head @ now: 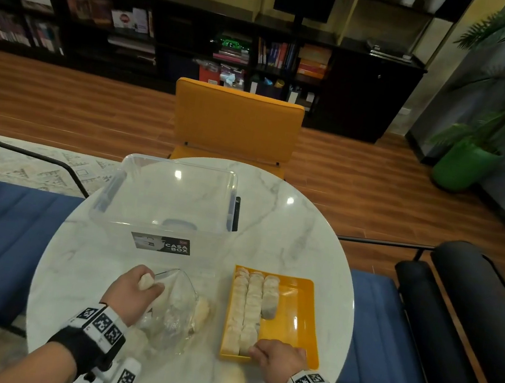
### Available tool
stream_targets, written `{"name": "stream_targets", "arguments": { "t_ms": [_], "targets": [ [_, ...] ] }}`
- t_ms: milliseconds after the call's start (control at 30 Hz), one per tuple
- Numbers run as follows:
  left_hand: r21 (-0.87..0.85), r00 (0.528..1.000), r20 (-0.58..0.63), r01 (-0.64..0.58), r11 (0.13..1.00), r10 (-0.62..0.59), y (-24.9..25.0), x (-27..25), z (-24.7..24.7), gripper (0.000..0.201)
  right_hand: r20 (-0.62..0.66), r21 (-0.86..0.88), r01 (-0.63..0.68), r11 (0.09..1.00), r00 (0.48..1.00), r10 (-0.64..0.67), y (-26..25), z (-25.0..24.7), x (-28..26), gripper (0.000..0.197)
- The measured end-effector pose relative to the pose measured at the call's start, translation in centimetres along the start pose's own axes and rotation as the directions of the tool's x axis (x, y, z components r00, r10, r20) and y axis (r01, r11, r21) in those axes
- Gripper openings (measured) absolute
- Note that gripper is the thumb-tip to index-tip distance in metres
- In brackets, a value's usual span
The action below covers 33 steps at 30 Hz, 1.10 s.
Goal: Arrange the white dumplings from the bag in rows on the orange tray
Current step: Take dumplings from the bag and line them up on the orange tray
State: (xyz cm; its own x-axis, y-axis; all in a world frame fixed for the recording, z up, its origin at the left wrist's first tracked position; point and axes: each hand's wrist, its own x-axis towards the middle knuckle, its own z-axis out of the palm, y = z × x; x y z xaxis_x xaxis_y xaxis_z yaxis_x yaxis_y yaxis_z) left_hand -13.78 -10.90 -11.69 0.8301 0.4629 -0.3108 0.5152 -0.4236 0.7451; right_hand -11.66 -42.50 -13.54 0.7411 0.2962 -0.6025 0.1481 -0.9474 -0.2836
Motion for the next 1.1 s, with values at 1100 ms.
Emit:
{"name": "stream_targets", "arguments": {
  "t_ms": [1100],
  "targets": [
    [-0.641,0.924,0.342,0.098,0.761,0.169,13.0,-3.0,6.5,0.009,-0.577,0.715,0.44,0.543,0.81,0.103,-3.4,-12.5,-0.8,0.013]
  ]
}}
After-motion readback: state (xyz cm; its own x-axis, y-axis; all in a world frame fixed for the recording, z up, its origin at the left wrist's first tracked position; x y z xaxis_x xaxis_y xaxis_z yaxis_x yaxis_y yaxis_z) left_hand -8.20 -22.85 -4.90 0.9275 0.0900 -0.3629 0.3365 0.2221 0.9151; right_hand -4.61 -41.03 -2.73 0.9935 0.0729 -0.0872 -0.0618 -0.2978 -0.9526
